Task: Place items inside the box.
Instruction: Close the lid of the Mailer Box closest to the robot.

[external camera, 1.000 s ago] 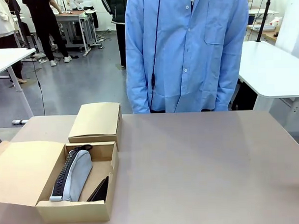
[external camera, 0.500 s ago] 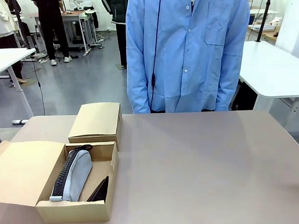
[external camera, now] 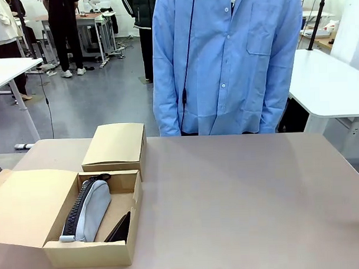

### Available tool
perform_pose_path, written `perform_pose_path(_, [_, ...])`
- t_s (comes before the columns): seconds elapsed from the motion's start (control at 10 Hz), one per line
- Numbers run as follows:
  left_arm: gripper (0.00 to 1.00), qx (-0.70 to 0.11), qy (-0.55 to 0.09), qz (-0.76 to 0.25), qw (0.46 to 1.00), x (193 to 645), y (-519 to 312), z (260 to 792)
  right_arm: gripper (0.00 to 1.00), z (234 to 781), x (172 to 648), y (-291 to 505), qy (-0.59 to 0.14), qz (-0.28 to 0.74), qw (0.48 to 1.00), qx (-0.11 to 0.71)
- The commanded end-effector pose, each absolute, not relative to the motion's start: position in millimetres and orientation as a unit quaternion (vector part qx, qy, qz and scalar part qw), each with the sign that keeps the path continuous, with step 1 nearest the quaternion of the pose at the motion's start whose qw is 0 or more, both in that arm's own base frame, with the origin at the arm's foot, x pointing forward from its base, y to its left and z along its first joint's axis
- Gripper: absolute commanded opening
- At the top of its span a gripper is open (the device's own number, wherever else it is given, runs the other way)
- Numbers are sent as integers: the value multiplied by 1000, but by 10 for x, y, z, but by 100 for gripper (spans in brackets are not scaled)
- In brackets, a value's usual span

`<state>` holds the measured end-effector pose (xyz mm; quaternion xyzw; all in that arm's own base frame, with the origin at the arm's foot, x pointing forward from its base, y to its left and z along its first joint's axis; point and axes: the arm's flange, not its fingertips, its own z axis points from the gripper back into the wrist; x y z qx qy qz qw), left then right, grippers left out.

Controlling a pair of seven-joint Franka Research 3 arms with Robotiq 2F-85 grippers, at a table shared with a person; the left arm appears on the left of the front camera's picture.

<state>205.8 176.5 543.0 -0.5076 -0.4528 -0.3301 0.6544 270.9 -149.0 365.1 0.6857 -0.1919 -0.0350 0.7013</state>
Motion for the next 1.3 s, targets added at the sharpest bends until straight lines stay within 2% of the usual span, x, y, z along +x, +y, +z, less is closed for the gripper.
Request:
perform_pose_path(0.0, [100,-512,-449,-350,643,2071,1676,5451,100,3697,2684,-1497,-191,-35,698,689])
perform_pose_path(0.1, [100,-397,-497,-475,608,2403,1776,5190,100,3697,2684,-1497,-191,-35,698,689])
perform_pose_path(0.2, [100,-325,-486,-524,619,2631,1932,4923,100,3697,2684,-1497,-191,-35,698,689])
perform_pose_path(0.3, [100,-294,-469,-549,626,2708,2071,4714,100,3697,2684,-1497,-191,-35,698,689])
perform_pose_path(0.6, [100,-215,-480,-540,657,2884,2127,4324,100,3697,2684,-1497,-191,-35,698,689])
perform_pose_path(0.7, [100,-237,-458,-508,690,2925,2100,4410,100,3697,2684,-1497,-191,-35,698,689])
perform_pose_path(0.8, [100,-239,-451,-561,652,2878,2226,4385,100,3697,2684,-1497,-191,-35,698,689])
perform_pose_path(1.0, [100,-224,-453,-543,670,2921,2260,4299,100,3697,2684,-1497,-191,-35,698,689])
perform_pose_path(1.1, [100,-147,-483,-565,653,2888,2210,4267,100,3697,2684,-1497,-191,-35,698,689])
perform_pose_path(1.2, [100,-90,-497,-550,665,2975,2202,4162,100,3697,2684,-1497,-191,-35,698,689])
